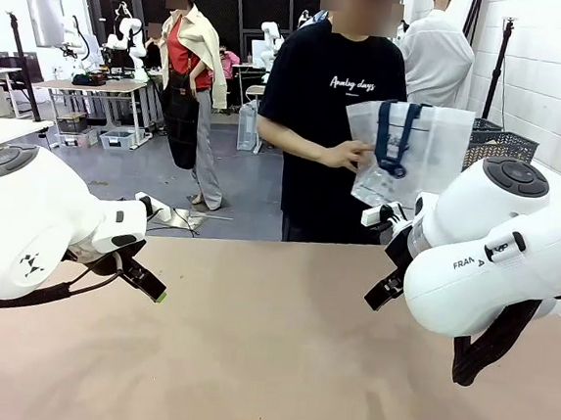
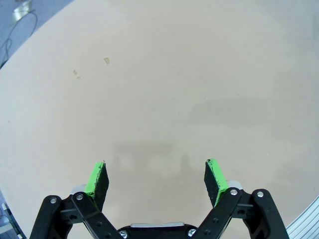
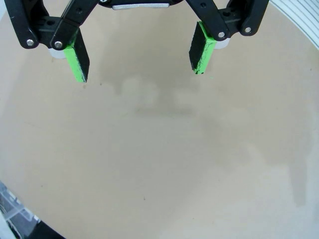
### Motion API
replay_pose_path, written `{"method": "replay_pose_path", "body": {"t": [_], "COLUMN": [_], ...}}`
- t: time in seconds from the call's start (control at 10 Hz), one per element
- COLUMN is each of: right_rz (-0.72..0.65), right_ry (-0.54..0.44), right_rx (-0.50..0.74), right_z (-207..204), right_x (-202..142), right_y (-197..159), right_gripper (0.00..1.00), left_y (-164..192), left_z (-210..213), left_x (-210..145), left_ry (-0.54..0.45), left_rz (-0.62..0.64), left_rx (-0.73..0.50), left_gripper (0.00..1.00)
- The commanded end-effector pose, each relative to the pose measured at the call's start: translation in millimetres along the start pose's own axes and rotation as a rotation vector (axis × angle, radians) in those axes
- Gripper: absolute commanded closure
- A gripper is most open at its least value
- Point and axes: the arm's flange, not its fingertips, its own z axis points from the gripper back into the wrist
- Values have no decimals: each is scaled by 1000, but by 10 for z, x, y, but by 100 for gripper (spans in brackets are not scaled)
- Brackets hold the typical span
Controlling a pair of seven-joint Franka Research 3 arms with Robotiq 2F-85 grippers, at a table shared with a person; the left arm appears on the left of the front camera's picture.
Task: Transfer purchased items from the store into the shopping bag.
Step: Open the Reusable shopping bag in the center of the table.
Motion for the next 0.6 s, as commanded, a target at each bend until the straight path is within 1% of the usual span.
{"method": "replay_pose_path", "body": {"t": [0.0, 0.5], "right_rz": [0, 0], "right_ry": [0, 0], "right_rx": [0, 0], "right_z": [0, 0], "right_x": [0, 0], "right_y": [-1, -1], "right_gripper": [0, 0], "left_y": [13, 13], "left_z": [0, 0], "left_x": [-4, -4], "left_ry": [0, 0], "left_rz": [3, 3], "left_rx": [0, 0], "left_gripper": [0, 0]}}
